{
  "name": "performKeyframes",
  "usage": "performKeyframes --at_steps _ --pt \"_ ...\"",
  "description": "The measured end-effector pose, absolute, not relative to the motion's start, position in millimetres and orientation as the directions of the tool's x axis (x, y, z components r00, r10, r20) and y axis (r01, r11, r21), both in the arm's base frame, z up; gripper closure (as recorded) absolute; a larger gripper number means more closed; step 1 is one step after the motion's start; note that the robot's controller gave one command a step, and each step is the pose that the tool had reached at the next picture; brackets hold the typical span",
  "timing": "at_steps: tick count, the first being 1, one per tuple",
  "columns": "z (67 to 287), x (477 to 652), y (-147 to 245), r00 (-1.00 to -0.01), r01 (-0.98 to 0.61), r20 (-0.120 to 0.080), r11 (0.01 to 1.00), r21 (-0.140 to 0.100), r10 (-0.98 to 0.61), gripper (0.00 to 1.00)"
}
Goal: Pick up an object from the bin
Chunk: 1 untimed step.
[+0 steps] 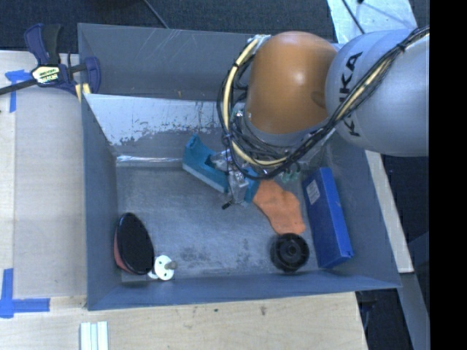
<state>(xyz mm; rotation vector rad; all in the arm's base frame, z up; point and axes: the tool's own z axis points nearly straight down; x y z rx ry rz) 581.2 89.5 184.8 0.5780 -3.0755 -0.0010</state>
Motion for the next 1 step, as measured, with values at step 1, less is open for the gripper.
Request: performKeyframes --at_steps 1 --pt "232.1 612.3 91.9 -0.928 -0.372 0.004 0.928 0.001 -0.372 1.0"
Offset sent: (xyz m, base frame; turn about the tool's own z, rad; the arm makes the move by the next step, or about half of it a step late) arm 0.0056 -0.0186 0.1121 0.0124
